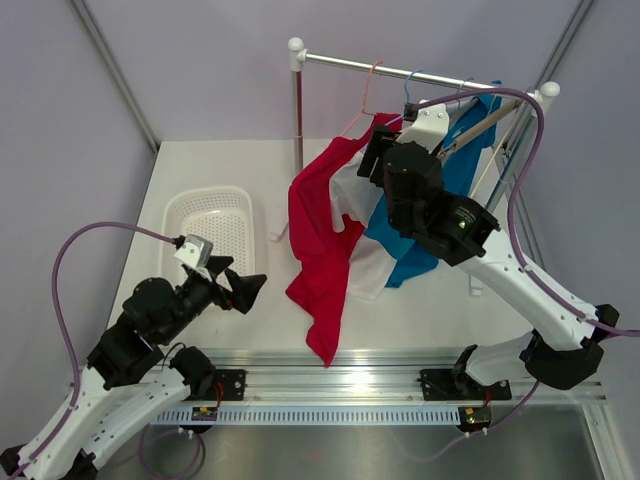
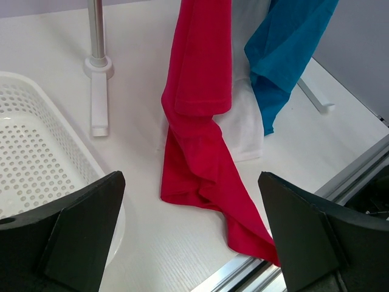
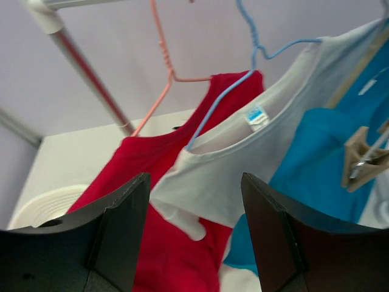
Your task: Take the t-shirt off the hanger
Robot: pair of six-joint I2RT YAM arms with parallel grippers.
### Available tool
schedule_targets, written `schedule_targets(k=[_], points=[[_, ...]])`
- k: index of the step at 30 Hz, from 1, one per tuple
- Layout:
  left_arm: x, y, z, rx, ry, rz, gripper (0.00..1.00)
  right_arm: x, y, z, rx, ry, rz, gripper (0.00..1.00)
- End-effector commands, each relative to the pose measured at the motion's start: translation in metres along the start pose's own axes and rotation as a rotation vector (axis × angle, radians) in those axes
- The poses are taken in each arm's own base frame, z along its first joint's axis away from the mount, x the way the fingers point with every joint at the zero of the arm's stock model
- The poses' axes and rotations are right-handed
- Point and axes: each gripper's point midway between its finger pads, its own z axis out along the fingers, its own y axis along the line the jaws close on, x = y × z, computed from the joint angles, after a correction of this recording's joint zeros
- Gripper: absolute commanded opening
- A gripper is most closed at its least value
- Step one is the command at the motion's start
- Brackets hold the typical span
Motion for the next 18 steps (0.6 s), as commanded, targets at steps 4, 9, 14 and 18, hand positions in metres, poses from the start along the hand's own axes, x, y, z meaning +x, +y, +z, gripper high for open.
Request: schedule_targets(k=[4, 9, 14, 18], points=[[-0.005, -0.012, 0.002, 0.069, -0.012, 0.003, 0.99, -0.036, -0.044, -0.008, 0.255, -0.101, -0.088, 0.69], [-0.008, -0.013, 0.0, 0.074, -0.025, 0.001, 0.99, -0.037, -0.049, -0.007, 0.284, -0.117, -0.087, 0.69], [-0.006, -0.013, 0.0, 0.074, -0.02, 0.0, 0.99, -0.018, -0.063, 0.021, 0.299, -0.066, -0.065, 0.68], [-0.006, -0.013, 0.001, 0.074, -0.018, 0.002, 0.99, -0.017, -0.07, 0.03, 0.321, -0.059, -0.054, 0.67]])
